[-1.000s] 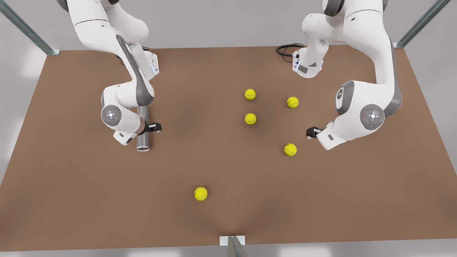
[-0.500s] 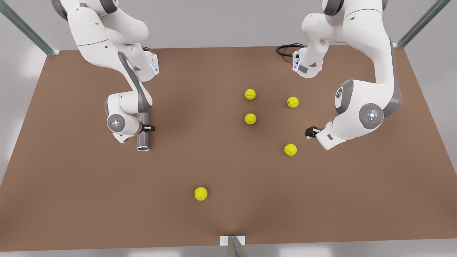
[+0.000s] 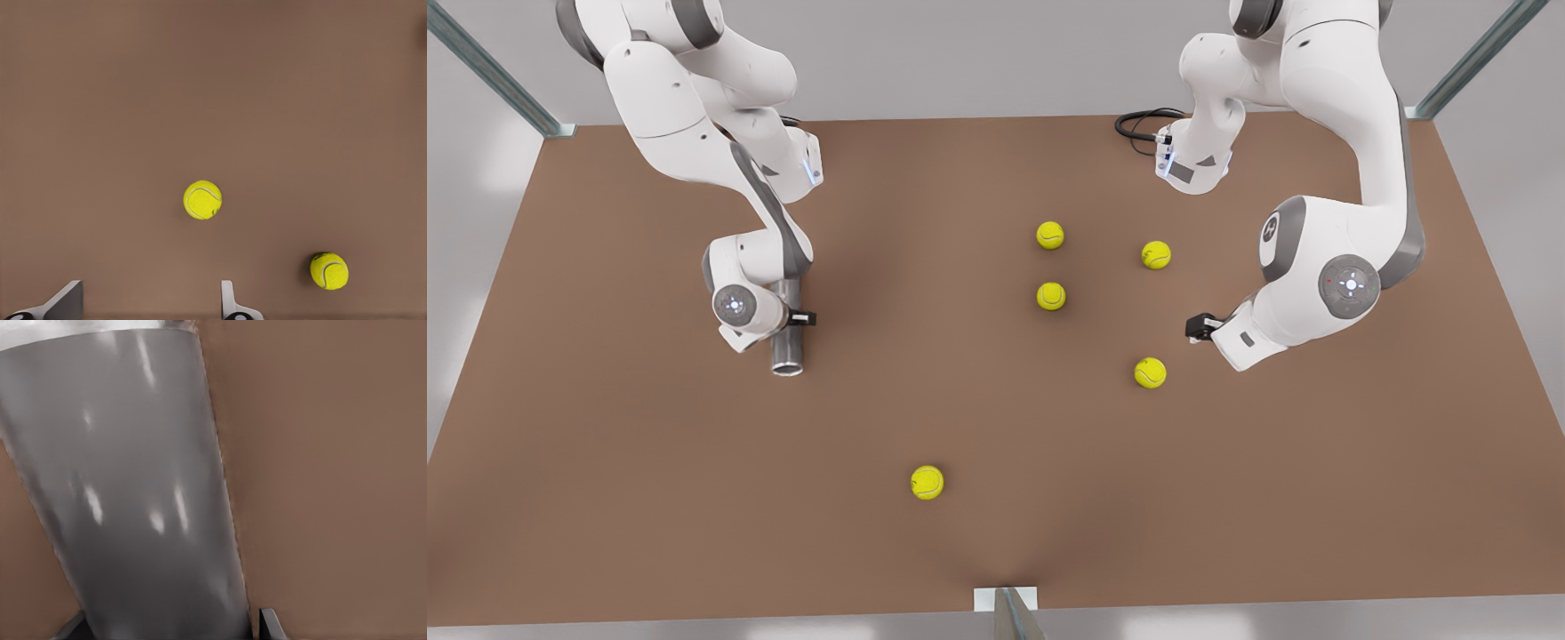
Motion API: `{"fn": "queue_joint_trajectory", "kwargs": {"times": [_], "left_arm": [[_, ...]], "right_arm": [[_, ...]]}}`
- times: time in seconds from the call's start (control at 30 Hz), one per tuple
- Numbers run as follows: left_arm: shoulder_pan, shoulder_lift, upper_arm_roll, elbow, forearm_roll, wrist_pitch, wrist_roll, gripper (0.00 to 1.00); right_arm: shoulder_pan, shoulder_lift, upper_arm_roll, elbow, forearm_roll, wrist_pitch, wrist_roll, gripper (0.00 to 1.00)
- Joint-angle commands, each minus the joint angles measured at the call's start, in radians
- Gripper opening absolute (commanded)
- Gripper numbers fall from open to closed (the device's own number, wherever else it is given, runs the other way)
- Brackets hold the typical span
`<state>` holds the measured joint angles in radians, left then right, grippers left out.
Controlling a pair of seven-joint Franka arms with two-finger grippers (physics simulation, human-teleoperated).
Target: Put the tennis tube upright
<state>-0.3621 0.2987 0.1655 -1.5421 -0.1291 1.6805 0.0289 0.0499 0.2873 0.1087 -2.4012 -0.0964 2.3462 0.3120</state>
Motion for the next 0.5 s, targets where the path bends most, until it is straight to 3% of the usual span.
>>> {"fn": "queue_joint_trajectory", "kwargs": {"times": [0.0,0.03,0.3,0.43,0.47], "left_arm": [[0.0,-0.001,0.0,0.0,0.002,-0.002,-0.015,1.0],[0.0,-0.001,0.0,0.0,0.002,-0.002,-0.015,1.0],[0.0,-0.001,0.0,0.0,0.0,-0.008,-0.015,1.0],[0.0,-0.004,0.0,0.002,0.0,-0.012,-0.015,1.0],[0.0,-0.006,0.0,0.004,0.0,-0.013,-0.015,1.0]], "right_arm": [[-0.002,0.0,0.0,-0.006,0.001,0.031,0.015,0.83],[-0.001,0.0,0.0,-0.01,0.001,0.031,0.015,0.77],[-0.016,0.009,-0.003,0.027,0.001,0.015,-0.05,0.81],[-0.03,0.032,-0.004,0.332,0.003,-0.33,-0.261,0.81],[-0.03,0.047,-0.004,0.363,0.003,-0.338,-0.32,0.81]]}}
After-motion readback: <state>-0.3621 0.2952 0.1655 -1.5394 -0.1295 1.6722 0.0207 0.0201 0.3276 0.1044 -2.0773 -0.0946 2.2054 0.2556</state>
